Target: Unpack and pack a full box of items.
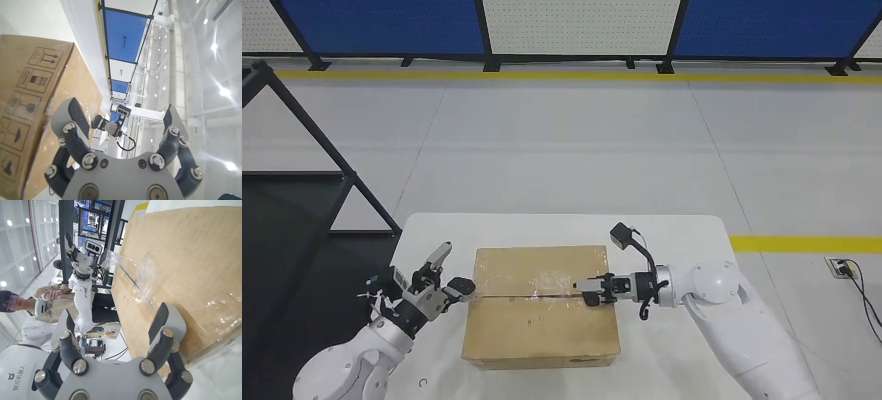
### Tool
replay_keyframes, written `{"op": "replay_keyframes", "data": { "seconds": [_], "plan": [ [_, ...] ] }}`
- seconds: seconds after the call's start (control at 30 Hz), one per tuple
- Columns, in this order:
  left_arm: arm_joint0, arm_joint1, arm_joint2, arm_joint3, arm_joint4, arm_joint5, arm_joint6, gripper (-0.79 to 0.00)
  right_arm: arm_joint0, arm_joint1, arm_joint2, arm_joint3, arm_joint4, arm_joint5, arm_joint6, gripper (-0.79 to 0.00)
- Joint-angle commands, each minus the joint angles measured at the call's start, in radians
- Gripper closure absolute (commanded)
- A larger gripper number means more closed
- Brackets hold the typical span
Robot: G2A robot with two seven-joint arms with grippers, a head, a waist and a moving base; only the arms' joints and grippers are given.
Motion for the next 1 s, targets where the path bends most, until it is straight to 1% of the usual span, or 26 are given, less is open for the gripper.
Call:
{"op": "replay_keyframes", "data": {
  "seconds": [0.0,0.1,0.33,0.47,0.6,0.93,0.97],
  "plan": [
    [-0.018,0.0,0.022,0.015,0.027,-0.002,0.017,-0.785,-0.001,0.0,-0.002,-0.002,-0.002,-0.002,-0.003,-0.785],
    [-0.028,0.002,0.047,0.037,0.049,-0.002,0.015,-0.785,-0.004,0.002,-0.003,-0.016,-0.013,-0.003,-0.006,-0.785],
    [-0.024,0.006,0.053,0.053,0.058,-0.012,0.006,-0.785,-0.012,0.009,0.0,-0.061,-0.061,-0.029,-0.029,-0.785],
    [-0.018,0.009,0.048,0.054,0.054,-0.012,0.007,-0.785,-0.016,0.014,-0.002,-0.111,-0.154,-0.042,-0.084,-0.785],
    [-0.013,0.011,0.048,0.056,0.05,-0.013,0.01,-0.785,-0.04,0.021,-0.006,-0.207,-0.292,-0.049,-0.173,-0.785],
    [-0.009,0.014,0.053,0.055,0.029,-0.022,0.016,-0.785,-0.043,0.021,-0.003,-0.212,-0.299,-0.043,-0.182,-0.785],
    [-0.008,0.014,0.053,0.054,0.028,-0.023,0.017,-0.785,-0.052,0.022,-0.005,-0.241,-0.324,-0.065,-0.204,-0.785]
  ]
}}
